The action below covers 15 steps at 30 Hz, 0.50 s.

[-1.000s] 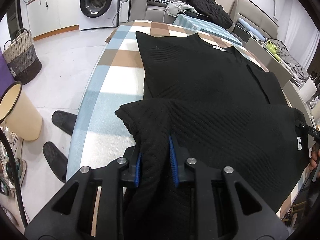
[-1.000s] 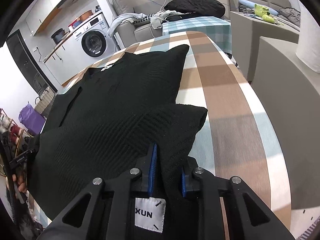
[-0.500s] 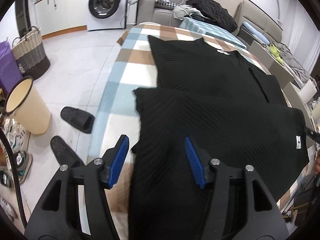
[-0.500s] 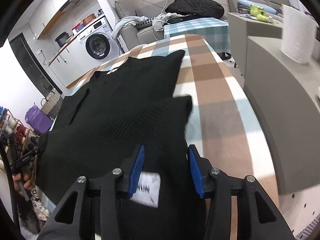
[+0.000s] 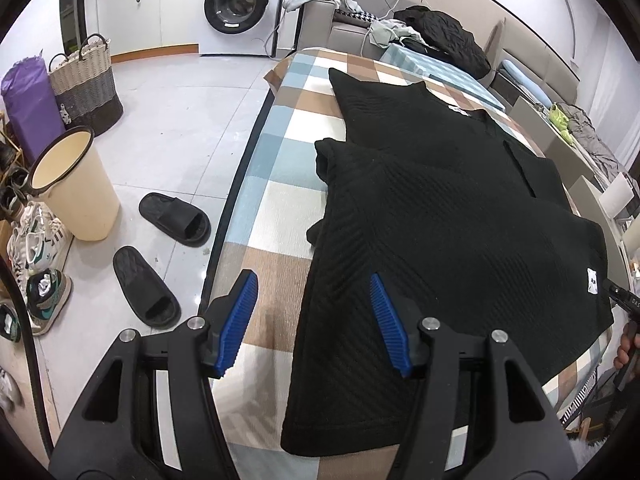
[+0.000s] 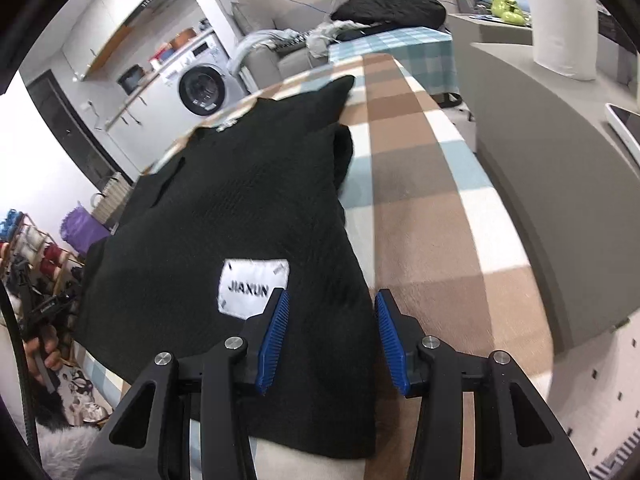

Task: Fold small clothes
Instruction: 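Open both tools to release the folded hem, then grasp the folded edge again with both tools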

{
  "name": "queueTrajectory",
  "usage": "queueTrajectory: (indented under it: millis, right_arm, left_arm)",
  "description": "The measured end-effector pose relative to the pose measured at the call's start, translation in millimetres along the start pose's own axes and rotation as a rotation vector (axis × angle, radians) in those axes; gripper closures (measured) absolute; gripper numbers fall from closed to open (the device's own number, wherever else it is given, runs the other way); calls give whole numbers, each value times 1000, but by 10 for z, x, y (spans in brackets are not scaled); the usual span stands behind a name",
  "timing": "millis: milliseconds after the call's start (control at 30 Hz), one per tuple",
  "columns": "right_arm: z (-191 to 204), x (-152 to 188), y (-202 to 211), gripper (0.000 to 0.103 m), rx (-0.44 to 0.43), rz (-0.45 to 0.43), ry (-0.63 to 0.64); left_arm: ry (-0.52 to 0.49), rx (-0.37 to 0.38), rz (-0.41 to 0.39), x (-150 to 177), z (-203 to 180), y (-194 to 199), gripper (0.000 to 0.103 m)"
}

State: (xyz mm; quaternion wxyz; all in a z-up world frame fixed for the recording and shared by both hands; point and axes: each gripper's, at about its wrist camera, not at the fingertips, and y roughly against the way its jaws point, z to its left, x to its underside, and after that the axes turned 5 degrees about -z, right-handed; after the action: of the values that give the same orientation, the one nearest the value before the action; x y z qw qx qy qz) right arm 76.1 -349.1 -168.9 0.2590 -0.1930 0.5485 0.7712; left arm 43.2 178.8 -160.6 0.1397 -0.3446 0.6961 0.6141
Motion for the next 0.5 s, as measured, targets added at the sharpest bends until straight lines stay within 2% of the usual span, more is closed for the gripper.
queueTrajectory:
  millis: [100,267,500]
  right_arm:
    - [49,4,-19,57,-37,13,23]
    - [131,68,130,57,-153,-15,45]
    - [150,94,149,57,-154,-18,36]
  left_arm:
    - [2,-13,11,36,-5,-2,47]
    - [4,-23,24,88,-2,36,47]
    - [-4,7,47,119,-35,-29,48]
